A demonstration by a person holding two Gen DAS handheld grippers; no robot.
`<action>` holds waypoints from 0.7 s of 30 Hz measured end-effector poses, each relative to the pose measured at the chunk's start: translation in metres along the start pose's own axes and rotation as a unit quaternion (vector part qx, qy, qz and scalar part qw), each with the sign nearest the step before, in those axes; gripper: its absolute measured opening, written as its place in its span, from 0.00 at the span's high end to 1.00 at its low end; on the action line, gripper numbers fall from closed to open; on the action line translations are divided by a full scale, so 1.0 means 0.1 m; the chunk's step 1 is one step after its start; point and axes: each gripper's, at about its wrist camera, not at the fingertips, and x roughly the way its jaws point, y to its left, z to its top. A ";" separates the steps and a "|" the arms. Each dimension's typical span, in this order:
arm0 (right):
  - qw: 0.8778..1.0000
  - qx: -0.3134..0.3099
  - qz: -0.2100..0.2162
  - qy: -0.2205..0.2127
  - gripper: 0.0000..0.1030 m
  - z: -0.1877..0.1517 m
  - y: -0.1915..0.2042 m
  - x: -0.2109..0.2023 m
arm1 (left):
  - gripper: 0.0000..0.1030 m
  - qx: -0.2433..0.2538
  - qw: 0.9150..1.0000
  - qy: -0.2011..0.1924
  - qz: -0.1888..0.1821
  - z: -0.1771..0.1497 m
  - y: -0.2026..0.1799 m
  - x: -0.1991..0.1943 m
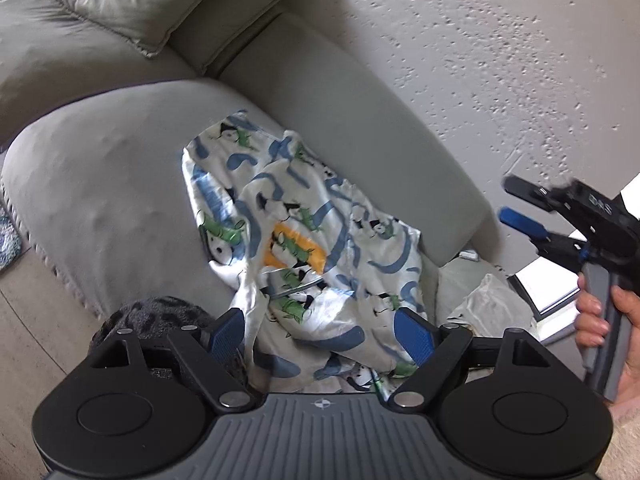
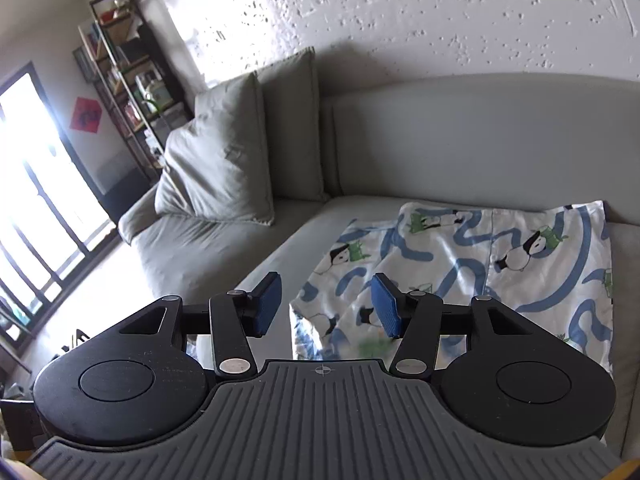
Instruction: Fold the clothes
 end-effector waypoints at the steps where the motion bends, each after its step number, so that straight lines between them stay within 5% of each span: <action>1: 1.000 0.003 -0.003 0.003 0.41 -0.03 -0.05 -0.01 | 0.22 -0.005 1.000 0.000 0.006 0.00 0.05 0.01; 6: 0.998 0.056 -0.026 0.029 0.40 -0.34 -0.61 -0.29 | 0.28 -0.041 0.999 0.026 0.018 0.01 0.15 0.34; 11: 0.984 0.172 -0.020 0.037 0.40 -1.06 -1.20 -0.67 | 0.61 -0.085 0.994 0.067 0.018 0.03 0.16 0.86; 18: 0.942 0.335 0.002 -0.002 0.39 -2.04 -1.71 -0.83 | 0.65 -0.106 0.990 0.073 0.053 0.01 0.18 1.23; 21: 0.940 0.342 0.004 0.001 0.39 -2.11 -1.75 -0.81 | 0.64 -0.110 0.989 0.071 0.071 0.00 0.20 1.33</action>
